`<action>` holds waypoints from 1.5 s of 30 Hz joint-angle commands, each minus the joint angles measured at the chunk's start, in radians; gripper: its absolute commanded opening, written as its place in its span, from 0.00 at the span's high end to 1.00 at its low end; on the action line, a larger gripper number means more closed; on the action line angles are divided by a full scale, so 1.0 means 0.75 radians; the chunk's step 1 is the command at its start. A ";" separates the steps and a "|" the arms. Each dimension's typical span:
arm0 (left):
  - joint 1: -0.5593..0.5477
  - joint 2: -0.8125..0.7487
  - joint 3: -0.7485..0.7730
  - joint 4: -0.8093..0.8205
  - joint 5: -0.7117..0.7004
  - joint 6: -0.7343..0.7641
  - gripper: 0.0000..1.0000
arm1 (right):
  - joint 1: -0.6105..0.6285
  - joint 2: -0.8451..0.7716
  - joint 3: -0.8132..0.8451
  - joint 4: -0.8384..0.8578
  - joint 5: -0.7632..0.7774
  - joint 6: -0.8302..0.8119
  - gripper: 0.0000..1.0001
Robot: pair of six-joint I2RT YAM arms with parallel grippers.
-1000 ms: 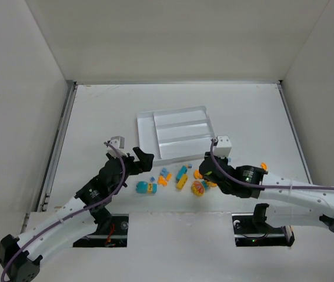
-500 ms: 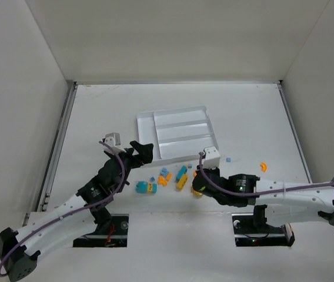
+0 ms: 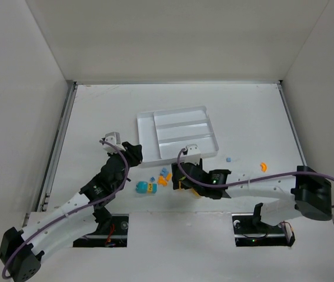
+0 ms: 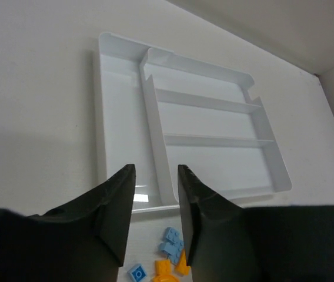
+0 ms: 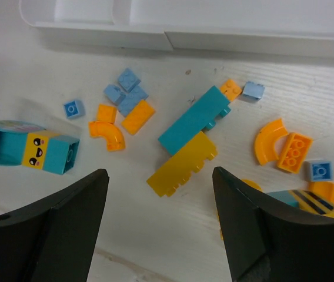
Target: Sort the legos into containers by color
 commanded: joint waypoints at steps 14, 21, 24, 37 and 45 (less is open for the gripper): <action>0.070 -0.069 -0.089 0.137 0.087 -0.018 0.52 | 0.013 0.249 0.118 -0.098 -0.032 0.317 0.38; 0.093 -0.097 -0.104 0.147 0.119 -0.026 0.49 | 0.009 0.296 0.151 -0.200 0.019 0.342 0.42; 0.097 -0.108 -0.106 0.147 0.136 -0.034 0.48 | 0.009 0.322 0.157 -0.215 0.029 0.364 0.45; 0.099 -0.104 -0.016 0.039 0.328 -0.179 0.41 | 0.048 0.149 0.120 -0.241 0.184 0.303 0.78; 0.097 0.082 0.113 0.055 0.731 -0.443 0.35 | 0.034 -0.105 0.010 0.029 0.121 0.039 0.79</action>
